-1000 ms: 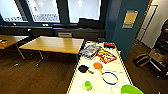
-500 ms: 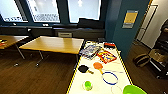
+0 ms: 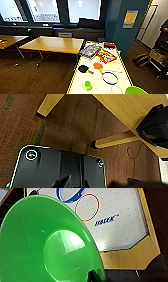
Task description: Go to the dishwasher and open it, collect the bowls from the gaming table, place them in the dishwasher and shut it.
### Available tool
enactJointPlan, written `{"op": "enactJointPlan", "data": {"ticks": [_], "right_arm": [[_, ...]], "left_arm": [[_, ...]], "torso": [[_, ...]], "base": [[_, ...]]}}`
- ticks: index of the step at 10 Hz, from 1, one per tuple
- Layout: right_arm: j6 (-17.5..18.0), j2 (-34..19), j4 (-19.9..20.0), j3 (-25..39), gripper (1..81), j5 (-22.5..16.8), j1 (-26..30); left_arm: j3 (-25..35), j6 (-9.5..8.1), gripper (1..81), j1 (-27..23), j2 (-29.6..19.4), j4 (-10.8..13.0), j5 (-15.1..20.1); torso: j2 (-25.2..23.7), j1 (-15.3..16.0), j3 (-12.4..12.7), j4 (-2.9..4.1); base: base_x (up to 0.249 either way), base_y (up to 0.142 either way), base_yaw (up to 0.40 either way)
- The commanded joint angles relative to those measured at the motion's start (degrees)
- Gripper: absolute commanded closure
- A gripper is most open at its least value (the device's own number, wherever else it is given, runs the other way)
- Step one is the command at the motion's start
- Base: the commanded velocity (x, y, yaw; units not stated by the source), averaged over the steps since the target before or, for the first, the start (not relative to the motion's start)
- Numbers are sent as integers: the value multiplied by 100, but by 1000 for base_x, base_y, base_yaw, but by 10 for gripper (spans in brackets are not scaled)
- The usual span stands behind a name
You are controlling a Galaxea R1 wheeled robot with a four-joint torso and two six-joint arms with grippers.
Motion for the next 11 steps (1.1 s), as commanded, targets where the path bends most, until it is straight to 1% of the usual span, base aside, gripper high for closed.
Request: {"op": "enactJointPlan", "data": {"ticks": [1,3,5,7,8,9,10,11], "right_arm": [[-15,-483,-175,557,811,-152,131],[-15,-475,-491,716,811,94,-467],[-15,-413,-843,707,811,464,-941],[-24,-212,-1193,559,811,901,-1416],[-24,-70,-1317,452,811,1061,-1626],[-24,97,-1423,347,811,1140,-1847],[-24,297,-1580,207,811,1323,-2092],[-33,439,-1669,74,811,1483,-2294]], "left_arm": [[837,19,10,-660,-586,37,276],[1101,19,10,-871,-656,28,329],[1295,11,10,-1073,-770,-16,346],[1548,11,10,-1328,-866,-42,390],[1725,11,10,-1503,-920,-42,540],[1857,11,10,-1706,-964,-42,698],[1961,2,10,-1926,-998,-94,863],[2015,2,10,-2128,-1007,-226,1073]], "torso": [[0,0,0,0],[0,0,0,0],[0,0,-2,0],[0,0,-2,0],[0,0,-2,0],[0,0,-2,0],[0,0,-2,0],[0,0,-2,0]], "base": [[0,0,0],[0,0,0],[0,0,0],[0,0,0],[0,0,0],[0,0,0],[0,0,0],[0,0,0]]}}
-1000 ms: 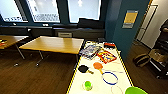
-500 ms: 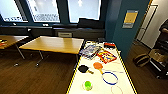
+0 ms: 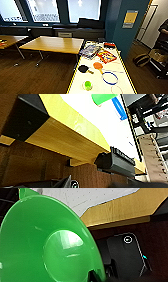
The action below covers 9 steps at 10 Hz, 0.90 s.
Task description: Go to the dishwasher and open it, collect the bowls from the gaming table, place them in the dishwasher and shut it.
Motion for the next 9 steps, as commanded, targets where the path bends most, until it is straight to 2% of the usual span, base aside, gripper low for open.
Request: {"op": "enactJointPlan", "data": {"ticks": [1,4,6,9], "right_arm": [[-18,239,-514,-355,811,358,-291],[-18,933,-690,-874,811,367,-573],[-10,1423,-874,-1258,811,367,-626],[-18,2102,-918,-2069,811,367,-837]], "left_arm": [[416,20,10,-931,-272,-241,799],[539,20,10,-1424,-360,-558,922],[583,11,10,-1556,-334,-706,922],[592,11,10,-1863,-272,-874,949]], "torso": [[0,0,0,0],[0,0,0,0],[0,0,-2,0],[0,0,-5,0]], "base": [[0,0,0],[0,0,0],[0,0,0],[0,0,0]]}}
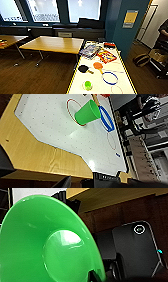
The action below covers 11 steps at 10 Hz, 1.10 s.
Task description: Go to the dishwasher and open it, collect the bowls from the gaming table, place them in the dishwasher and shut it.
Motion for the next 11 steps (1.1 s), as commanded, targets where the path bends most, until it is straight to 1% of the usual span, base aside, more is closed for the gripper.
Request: {"op": "enactJointPlan", "data": {"ticks": [1,3,4,5,6,7,8,9,11], "right_arm": [[-18,144,-196,-388,811,-148,37],[-19,-513,-257,182,811,203,-121],[-36,-689,-310,323,811,343,-288],[-45,-787,-371,359,811,564,-507],[-45,-778,-433,316,811,773,-675],[-45,-752,-459,271,811,880,-789],[-45,-752,-468,254,811,977,-842],[-45,-735,-477,271,811,986,-842],[-36,-673,-477,280,811,986,-746]], "left_arm": [[220,15,10,-780,-146,-152,331],[193,15,10,-780,-50,-126,366],[167,15,10,-815,11,-126,366],[132,15,10,-903,109,-144,366],[105,6,10,-1052,248,-178,512],[88,-20,10,-1255,362,-257,743],[61,-38,10,-1421,487,-293,823],[-61,-186,10,-1553,688,-293,866],[-622,-520,10,-1835,1188,-293,1287]], "torso": [[0,0,0,0],[0,0,0,0],[0,0,0,0],[0,0,0,0],[0,0,0,0],[0,0,0,0],[0,0,0,0],[0,0,0,0],[0,0,0,0]], "base": [[0,0,0],[0,0,0],[0,0,0],[0,0,0],[0,0,0],[0,0,0],[0,0,0],[0,0,0],[0,0,0]]}}
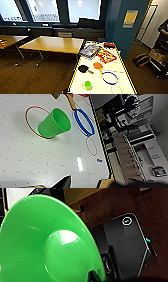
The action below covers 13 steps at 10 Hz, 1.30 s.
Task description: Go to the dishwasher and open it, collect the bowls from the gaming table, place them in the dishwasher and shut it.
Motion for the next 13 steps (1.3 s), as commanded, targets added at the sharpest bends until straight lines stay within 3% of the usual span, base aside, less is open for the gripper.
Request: {"op": "enactJointPlan", "data": {"ticks": [1,4,9,11,13], "right_arm": [[-12,-283,-147,221,811,-190,365],[-12,-229,-155,177,811,-217,436],[-12,-168,-155,115,811,-234,515],[-12,-133,-147,107,811,-234,549],[-12,-124,-147,107,811,-243,559]], "left_arm": [[-584,-368,10,-1017,453,-106,801],[-972,-420,10,-1255,727,-185,907],[-981,-412,10,-1290,-99,-141,889],[-1103,-420,10,-1369,-153,-123,898],[-1445,-420,10,-1475,93,-123,907]], "torso": [[0,0,0,0],[0,0,-2,0],[2,2,-2,0],[2,2,-2,0],[2,2,-2,0]], "base": [[0,0,0],[0,0,0],[0,0,0],[0,0,0],[0,0,0]]}}
